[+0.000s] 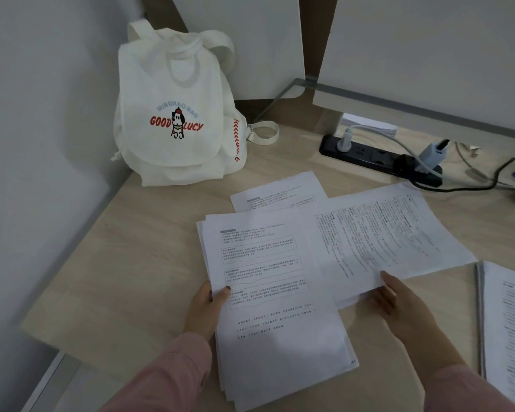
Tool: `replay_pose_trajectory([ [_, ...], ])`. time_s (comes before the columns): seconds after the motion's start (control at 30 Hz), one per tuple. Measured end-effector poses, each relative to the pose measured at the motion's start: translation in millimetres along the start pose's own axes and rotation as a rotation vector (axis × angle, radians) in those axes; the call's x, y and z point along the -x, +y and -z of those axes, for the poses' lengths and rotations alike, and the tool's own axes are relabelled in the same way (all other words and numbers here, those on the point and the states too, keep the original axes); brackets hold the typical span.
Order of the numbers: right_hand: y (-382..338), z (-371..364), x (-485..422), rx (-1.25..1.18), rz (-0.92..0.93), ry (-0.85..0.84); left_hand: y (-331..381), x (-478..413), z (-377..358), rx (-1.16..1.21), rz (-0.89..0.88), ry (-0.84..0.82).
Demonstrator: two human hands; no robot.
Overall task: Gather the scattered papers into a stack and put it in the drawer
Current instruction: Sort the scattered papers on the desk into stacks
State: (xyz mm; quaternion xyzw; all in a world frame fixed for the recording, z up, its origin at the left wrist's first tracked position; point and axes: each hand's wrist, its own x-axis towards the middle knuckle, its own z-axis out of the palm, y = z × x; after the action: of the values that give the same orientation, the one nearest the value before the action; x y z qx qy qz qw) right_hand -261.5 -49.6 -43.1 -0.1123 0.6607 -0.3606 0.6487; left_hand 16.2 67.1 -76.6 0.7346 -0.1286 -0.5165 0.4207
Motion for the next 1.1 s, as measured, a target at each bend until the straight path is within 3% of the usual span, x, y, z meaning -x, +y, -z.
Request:
replay_pose_trajectory([
  [0.1, -3, -9, -2, 0.222, 0.183, 0.053, 2, 1, 1, 0.013, -0.001, -0.01],
  [0.23, -19, -26, 23, 0.697, 0.558, 0.05, -2, 4, 13, 0.092, 0.032, 0.047],
  [0.37, -43, -36, 52, 0.759, 0.785, -0.102, -5, 2, 40, 0.12, 0.052, 0.142],
  [0.53, -70, -43, 43, 0.362, 0.577, -0.335, -6, -3, 64, 0.082, 0.046, 0.212],
  [0.6, -65, -40, 26, 0.287, 0.393, -0.309, -7, -1, 66, 0.061, 0.062, 0.206],
  [0.7, -37, -32, -3, 0.565, 0.211, -0.155, -10, -1, 64, 0.053, 0.073, 0.222],
  [0.83, -9, -28, -25, 1.084, 0.296, 0.013, -12, -3, 63, 0.035, 0.084, 0.241],
  [1.0, -1, -37, -33, 1.316, 0.424, 0.226, -11, -4, 64, 0.014, 0.092, 0.262],
  [1.1, 3, -44, -34, 1.376, 0.381, 0.224, -10, -3, 64, -0.001, 0.098, 0.265],
])
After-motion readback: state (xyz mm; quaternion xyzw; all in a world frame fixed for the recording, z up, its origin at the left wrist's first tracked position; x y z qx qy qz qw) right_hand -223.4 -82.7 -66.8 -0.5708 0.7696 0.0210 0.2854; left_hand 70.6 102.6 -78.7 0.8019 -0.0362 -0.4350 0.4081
